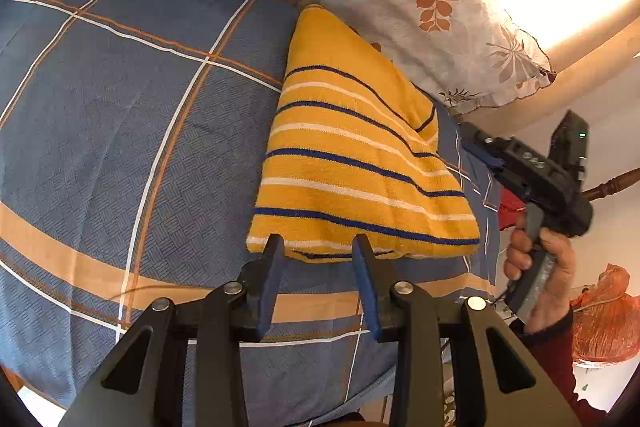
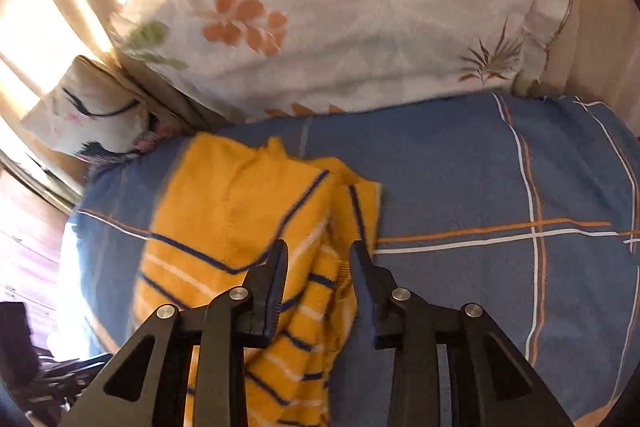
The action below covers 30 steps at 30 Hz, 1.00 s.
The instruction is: Fold small clothes
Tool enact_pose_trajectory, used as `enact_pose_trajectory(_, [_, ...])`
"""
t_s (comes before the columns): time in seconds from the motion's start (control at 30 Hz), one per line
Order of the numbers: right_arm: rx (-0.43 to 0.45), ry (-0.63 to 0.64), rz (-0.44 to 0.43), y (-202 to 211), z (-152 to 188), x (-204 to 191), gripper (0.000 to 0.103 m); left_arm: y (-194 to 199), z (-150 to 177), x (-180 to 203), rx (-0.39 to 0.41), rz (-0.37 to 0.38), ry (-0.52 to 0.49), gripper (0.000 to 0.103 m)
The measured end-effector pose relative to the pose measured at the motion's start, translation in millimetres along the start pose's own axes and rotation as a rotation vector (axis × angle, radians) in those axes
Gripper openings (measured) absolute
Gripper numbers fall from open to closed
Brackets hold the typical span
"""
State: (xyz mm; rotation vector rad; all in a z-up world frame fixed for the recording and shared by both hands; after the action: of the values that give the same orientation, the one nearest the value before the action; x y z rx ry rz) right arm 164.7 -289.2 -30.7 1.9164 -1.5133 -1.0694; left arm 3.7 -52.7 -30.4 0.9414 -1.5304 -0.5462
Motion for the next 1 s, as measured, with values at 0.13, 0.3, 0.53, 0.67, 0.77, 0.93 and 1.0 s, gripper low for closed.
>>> enact_pose_trajectory(0.13, [0.045,0.001,-0.248,17,1,-48,0.036,-8,-3,2,0.001,-0.03,0.009,0.034])
enact_pose_trajectory(0.3, [-0.099,0.076,-0.19,-40,41,-71,0.029,-1,-13,3,0.038,-0.059,-0.01,0.038])
enact_pose_trajectory(0.53, [-0.127,0.062,-0.138,-49,63,-49,0.015,-9,-55,-10,0.068,-0.109,-0.045,0.05])
enact_pose_trajectory(0.67, [-0.004,-0.041,-0.174,-16,51,-41,0.05,-39,-83,-16,0.024,-0.09,-0.054,0.05])
enact_pose_trajectory(0.77, [0.116,-0.089,-0.064,2,39,-18,0.086,-62,-96,-13,-0.021,-0.025,-0.066,0.055])
enact_pose_trajectory(0.93, [-0.008,-0.158,-0.061,-50,38,8,0.086,-102,-105,-7,-0.103,0.122,-0.045,0.075])
enact_pose_trajectory(1.0, [-0.046,-0.178,-0.095,-72,43,9,0.083,-116,-99,-4,-0.168,0.193,-0.005,0.075])
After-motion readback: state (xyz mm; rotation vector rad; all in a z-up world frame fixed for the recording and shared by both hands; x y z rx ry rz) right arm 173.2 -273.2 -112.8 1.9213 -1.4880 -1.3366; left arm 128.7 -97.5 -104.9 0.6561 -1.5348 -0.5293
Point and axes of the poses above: each gripper's, at about its wrist camera, not at the fingertips, and y roughly against the way its jaws point, x to its right, z to its underside, the point moved 5 cm from there along -y, roughly the way its jaws point, and after that the axes turned 9 degrees about y, right-handed, at the moved point
